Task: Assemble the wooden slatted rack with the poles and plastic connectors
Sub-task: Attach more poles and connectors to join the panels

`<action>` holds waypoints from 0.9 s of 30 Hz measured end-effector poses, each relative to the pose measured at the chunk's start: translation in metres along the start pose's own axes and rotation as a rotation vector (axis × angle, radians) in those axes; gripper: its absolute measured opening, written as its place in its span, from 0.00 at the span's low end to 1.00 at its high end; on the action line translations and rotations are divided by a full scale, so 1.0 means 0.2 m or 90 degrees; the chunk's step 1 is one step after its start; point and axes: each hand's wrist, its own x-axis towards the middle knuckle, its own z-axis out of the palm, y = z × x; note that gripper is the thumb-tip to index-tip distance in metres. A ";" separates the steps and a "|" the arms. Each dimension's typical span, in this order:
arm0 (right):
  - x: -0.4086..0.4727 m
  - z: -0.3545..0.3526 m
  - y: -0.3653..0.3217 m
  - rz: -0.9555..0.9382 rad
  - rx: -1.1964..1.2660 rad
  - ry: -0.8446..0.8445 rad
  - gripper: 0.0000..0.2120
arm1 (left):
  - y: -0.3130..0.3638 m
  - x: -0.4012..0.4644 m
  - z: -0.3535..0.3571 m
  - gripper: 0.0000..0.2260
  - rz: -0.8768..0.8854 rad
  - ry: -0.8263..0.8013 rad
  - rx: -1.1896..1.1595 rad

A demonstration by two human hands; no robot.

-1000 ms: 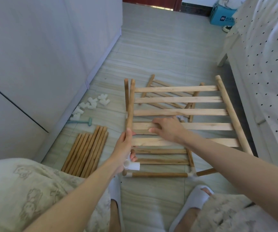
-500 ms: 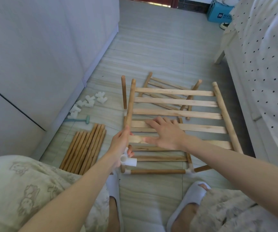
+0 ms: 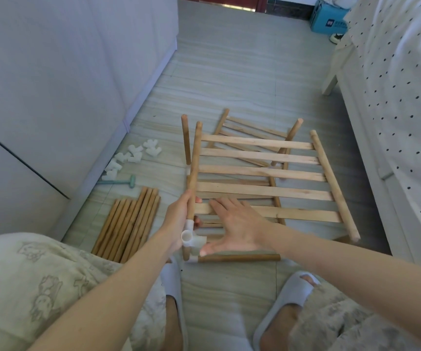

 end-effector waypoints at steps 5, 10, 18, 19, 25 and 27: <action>0.04 0.02 -0.06 0.033 -0.013 0.016 0.52 | 0.02 0.00 0.00 0.13 -0.011 0.018 -0.002; 0.08 0.02 -0.11 0.025 0.018 0.041 0.50 | 0.07 0.01 -0.03 0.13 0.007 0.020 0.090; 0.10 0.01 -0.10 0.005 -0.006 0.043 0.48 | 0.14 0.04 -0.05 0.11 0.050 0.033 0.259; 0.10 0.01 -0.10 -0.002 -0.003 0.050 0.46 | 0.15 0.05 -0.05 0.11 0.070 0.036 0.262; 0.10 0.01 -0.12 -0.020 -0.006 0.042 0.43 | 0.19 0.05 -0.06 0.14 0.077 0.039 0.308; 0.11 0.00 -0.12 -0.023 -0.011 0.038 0.43 | 0.20 0.05 -0.07 0.15 0.072 0.035 0.321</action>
